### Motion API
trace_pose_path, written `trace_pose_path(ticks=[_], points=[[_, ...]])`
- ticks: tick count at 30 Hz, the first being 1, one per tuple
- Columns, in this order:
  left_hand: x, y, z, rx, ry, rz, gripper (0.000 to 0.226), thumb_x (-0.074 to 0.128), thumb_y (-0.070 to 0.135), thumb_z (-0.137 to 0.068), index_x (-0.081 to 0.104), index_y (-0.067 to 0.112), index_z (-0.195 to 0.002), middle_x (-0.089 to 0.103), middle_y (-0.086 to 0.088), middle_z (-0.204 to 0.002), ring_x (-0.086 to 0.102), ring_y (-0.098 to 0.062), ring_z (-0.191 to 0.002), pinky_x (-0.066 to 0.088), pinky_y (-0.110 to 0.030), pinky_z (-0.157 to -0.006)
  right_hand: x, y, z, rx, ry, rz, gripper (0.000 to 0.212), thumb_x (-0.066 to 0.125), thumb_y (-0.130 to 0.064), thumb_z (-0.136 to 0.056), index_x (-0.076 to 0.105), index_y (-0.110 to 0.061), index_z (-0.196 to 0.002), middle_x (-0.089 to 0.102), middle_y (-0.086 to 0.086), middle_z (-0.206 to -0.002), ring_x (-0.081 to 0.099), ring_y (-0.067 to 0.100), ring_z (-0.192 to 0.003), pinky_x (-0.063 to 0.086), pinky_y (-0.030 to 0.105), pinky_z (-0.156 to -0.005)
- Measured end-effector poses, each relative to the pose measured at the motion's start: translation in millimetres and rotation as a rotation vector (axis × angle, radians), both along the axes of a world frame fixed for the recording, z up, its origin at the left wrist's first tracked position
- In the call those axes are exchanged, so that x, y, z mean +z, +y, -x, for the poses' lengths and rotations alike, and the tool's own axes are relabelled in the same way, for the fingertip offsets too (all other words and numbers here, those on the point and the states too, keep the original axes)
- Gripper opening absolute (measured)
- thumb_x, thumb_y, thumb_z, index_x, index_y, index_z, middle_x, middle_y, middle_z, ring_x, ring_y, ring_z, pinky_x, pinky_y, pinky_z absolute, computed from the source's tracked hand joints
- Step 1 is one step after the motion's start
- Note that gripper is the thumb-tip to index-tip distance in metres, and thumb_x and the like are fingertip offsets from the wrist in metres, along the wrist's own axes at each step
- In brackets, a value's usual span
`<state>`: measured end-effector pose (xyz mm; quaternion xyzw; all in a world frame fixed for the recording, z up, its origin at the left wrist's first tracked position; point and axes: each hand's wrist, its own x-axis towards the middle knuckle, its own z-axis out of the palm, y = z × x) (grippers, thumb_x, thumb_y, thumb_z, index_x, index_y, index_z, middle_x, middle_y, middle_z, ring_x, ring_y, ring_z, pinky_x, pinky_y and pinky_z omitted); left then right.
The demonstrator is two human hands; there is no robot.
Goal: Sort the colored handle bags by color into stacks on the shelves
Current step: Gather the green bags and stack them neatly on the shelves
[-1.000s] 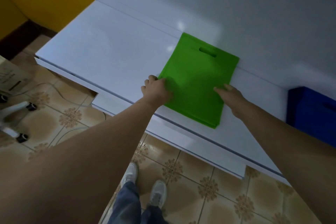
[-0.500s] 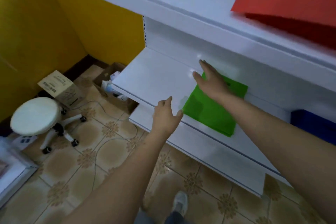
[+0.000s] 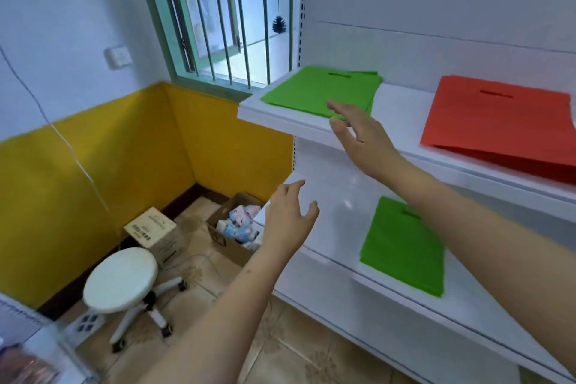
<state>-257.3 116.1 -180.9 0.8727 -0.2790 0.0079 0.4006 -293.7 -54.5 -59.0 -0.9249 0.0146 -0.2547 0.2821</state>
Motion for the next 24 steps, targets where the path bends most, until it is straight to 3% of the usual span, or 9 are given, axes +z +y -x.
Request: trace_pose_path(ticks=[5,10,16,21,24], points=[[42,-12,-34,0.045,-0.153,0.103,0.044,0.055,0.035,-0.094,0.05,0.023,-0.136,0.051,0.001,-0.124,0.047,-0.018,-0.114,0.044,-0.04,-0.096,21,-42,-31,-0.243,0.035,0.05,0.055,0.04,-0.04,-0.102,0.035,-0.011,-0.149,0.034,0.01,-0.154,0.03,0.022,-0.142,0.021,0.031,-0.115],[80,-43,-97,0.144,-0.294,0.165,0.041,0.056,0.036,-0.093,0.057,0.019,-0.13,0.052,-0.001,-0.121,0.046,-0.019,-0.114,0.04,-0.034,-0.094,28,-103,-85,-0.407,0.113,0.063,0.06,0.052,-0.032,-0.098,0.033,-0.003,-0.147,0.032,0.018,-0.152,0.03,0.029,-0.141,0.023,0.034,-0.114],[103,-97,-180,0.228,-0.255,-0.119,0.066,0.048,0.057,-0.093,0.044,0.014,-0.143,0.041,-0.011,-0.145,0.034,-0.028,-0.136,0.035,-0.045,-0.107,19,-148,-170,-0.541,0.348,0.122,0.083,0.059,-0.049,-0.088,0.021,-0.012,-0.152,0.017,0.011,-0.16,0.023,0.032,-0.144,0.032,0.045,-0.112],[96,-122,-226,0.22,-0.211,-0.409,0.086,0.037,0.072,-0.088,0.027,0.015,-0.152,0.019,-0.013,-0.16,0.012,-0.029,-0.149,0.015,-0.047,-0.12,13,-183,-216,-0.641,0.496,0.087,0.095,0.059,-0.058,-0.086,0.011,-0.013,-0.154,0.008,0.008,-0.162,0.015,0.033,-0.146,0.021,0.051,-0.116],[88,-125,-233,0.207,-0.213,-0.499,0.088,0.03,0.076,-0.088,0.026,0.016,-0.153,0.017,-0.011,-0.162,0.011,-0.028,-0.15,0.009,-0.049,-0.121,0,-199,-222,-0.682,0.593,0.051,0.094,0.054,-0.064,-0.085,0.018,-0.01,-0.153,0.014,0.008,-0.161,0.015,0.032,-0.147,0.014,0.053,-0.117]])
